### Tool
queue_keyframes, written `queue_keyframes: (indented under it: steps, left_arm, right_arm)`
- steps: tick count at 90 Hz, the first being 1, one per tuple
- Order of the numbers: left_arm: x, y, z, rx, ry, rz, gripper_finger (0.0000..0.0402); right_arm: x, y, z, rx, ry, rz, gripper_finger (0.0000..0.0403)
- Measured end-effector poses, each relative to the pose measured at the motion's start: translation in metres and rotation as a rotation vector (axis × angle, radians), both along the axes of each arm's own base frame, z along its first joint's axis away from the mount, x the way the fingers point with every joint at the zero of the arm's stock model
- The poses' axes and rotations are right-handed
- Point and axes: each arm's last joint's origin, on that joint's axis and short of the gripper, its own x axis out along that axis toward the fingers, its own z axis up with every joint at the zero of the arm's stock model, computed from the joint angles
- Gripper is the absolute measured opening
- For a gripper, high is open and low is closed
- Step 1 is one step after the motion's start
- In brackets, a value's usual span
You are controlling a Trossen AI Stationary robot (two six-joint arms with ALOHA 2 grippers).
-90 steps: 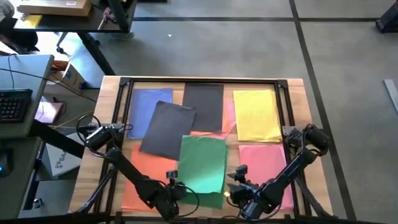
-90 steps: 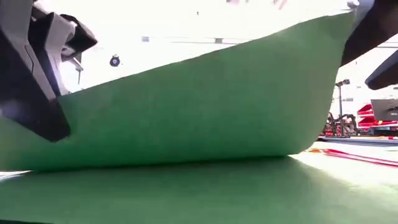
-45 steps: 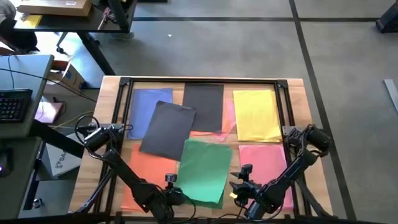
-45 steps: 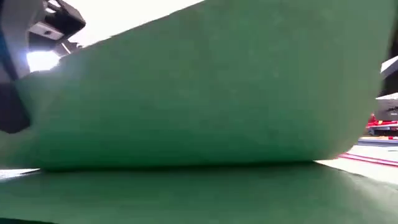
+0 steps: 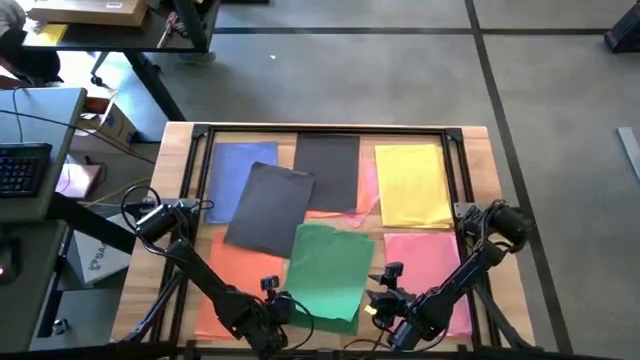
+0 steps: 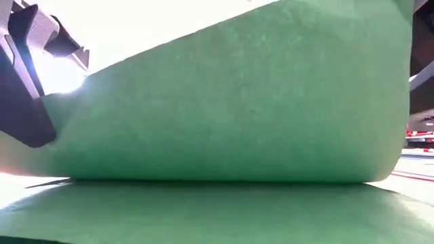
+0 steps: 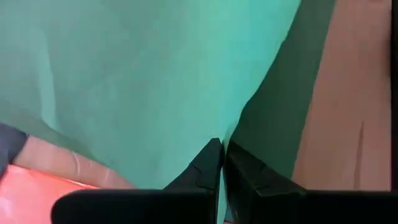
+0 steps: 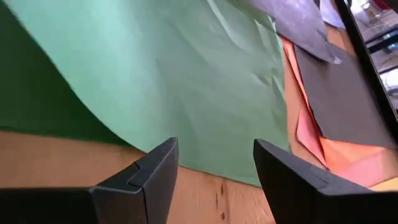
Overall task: Organize paper
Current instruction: Stack the top green paper on the bottom green paper
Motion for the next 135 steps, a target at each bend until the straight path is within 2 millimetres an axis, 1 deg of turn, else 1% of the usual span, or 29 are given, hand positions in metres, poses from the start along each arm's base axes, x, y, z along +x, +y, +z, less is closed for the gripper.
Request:
queue_keyframes:
  steps: [12, 31, 44, 63, 73, 82, 93, 106, 118, 135]
  left_arm:
    - [-0.001, -0.004, 0.002, -0.035, -0.027, 0.030, 0.0000]
    - [0.002, -0.009, 0.011, -0.052, -0.053, 0.032, 0.0000]
    - [0.001, -0.008, 0.010, -0.037, -0.047, 0.028, 0.0000]
    - [0.003, -0.004, 0.008, -0.028, -0.044, 0.044, 0.0000]
    - [0.003, -0.004, 0.007, -0.033, -0.042, 0.051, 0.0000]
    - [0.003, -0.004, 0.007, -0.035, -0.045, 0.060, 0.0000]
    - [0.003, -0.004, 0.007, -0.040, -0.046, 0.067, 0.0000]
    - [0.003, -0.004, 0.007, -0.043, -0.047, 0.072, 0.0000]
    - [0.003, -0.004, 0.007, -0.044, -0.047, 0.073, 0.0000]
    - [0.003, -0.004, 0.007, -0.046, -0.045, 0.072, 0.0000]
  right_arm:
    - [0.004, -0.005, -0.016, -0.040, 0.038, -0.037, 0.0194]
    - [0.009, -0.015, -0.030, -0.085, 0.072, -0.090, 0.0194]
    - [0.013, -0.019, -0.033, -0.089, 0.077, -0.110, 0.0194]
    - [0.016, -0.022, -0.032, -0.137, 0.032, -0.114, 0.0194]
    - [0.018, -0.025, -0.032, -0.156, 0.048, -0.110, 0.0194]
    - [0.014, -0.029, -0.031, -0.174, 0.102, -0.125, 0.0194]
    - [0.004, -0.036, -0.031, -0.146, 0.176, -0.223, 0.0194]
    - [0.000, -0.040, -0.041, -0.121, 0.156, -0.248, 0.0194]
    - [0.006, -0.045, -0.050, -0.081, 0.126, -0.225, 0.0194]
    - [0.017, -0.052, -0.050, -0.093, 0.108, -0.220, 0.0194]
